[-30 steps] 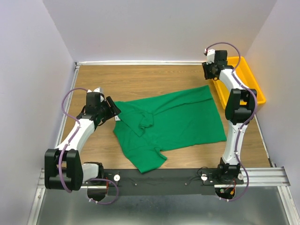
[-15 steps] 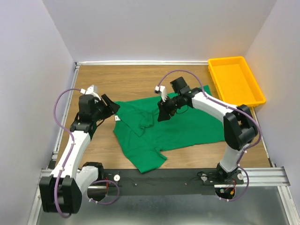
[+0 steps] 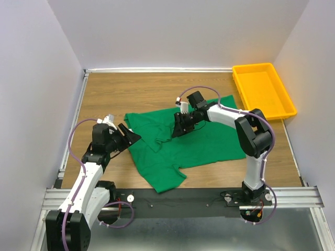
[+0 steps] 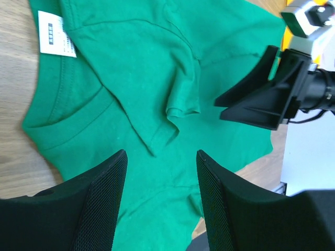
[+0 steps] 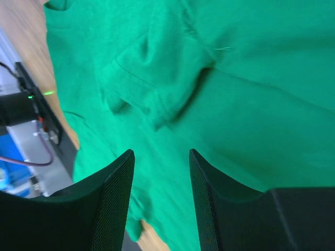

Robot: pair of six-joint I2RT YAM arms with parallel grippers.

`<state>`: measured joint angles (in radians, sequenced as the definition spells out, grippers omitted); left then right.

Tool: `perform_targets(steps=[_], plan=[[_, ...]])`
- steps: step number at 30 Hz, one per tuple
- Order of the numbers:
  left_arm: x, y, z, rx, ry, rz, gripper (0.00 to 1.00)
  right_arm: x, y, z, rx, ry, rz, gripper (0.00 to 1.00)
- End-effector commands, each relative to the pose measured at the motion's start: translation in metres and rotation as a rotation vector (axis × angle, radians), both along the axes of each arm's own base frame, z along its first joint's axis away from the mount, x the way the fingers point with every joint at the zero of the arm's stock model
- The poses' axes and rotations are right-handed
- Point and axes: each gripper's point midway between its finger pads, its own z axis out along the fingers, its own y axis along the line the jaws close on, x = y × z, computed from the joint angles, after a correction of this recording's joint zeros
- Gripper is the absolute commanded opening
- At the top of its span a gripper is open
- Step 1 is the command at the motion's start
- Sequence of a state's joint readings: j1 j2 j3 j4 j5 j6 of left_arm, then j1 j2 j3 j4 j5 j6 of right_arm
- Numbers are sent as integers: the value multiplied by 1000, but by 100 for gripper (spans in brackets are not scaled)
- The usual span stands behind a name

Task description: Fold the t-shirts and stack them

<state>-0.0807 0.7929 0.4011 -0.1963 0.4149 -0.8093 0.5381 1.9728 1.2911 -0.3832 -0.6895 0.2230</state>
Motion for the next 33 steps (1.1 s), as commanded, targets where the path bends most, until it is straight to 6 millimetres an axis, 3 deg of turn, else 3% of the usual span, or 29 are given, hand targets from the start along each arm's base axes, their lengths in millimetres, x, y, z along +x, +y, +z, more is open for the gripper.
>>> perform_targets(steps=[1,8,18,21,28,33], plan=[[-3,-8,6,-22,-27,-46,63,-10,19,-6,40,91,-10,54],[-2,-8,7,-15,-31,-60,63,-10,35,-19,40,144,-11,49],[-1,-9,5,-9,-21,-65,63,-11,44,-21,48,167,-6,45],[-1,-9,5,-9,-21,-65,63,-9,43,-24,41,168,-14,39],[0,-12,7,-9,-28,-86,63,-10,38,-21,28,133,-15,6],[1,-14,6,1,-30,-104,63,-12,32,-9,26,87,-12,0]])
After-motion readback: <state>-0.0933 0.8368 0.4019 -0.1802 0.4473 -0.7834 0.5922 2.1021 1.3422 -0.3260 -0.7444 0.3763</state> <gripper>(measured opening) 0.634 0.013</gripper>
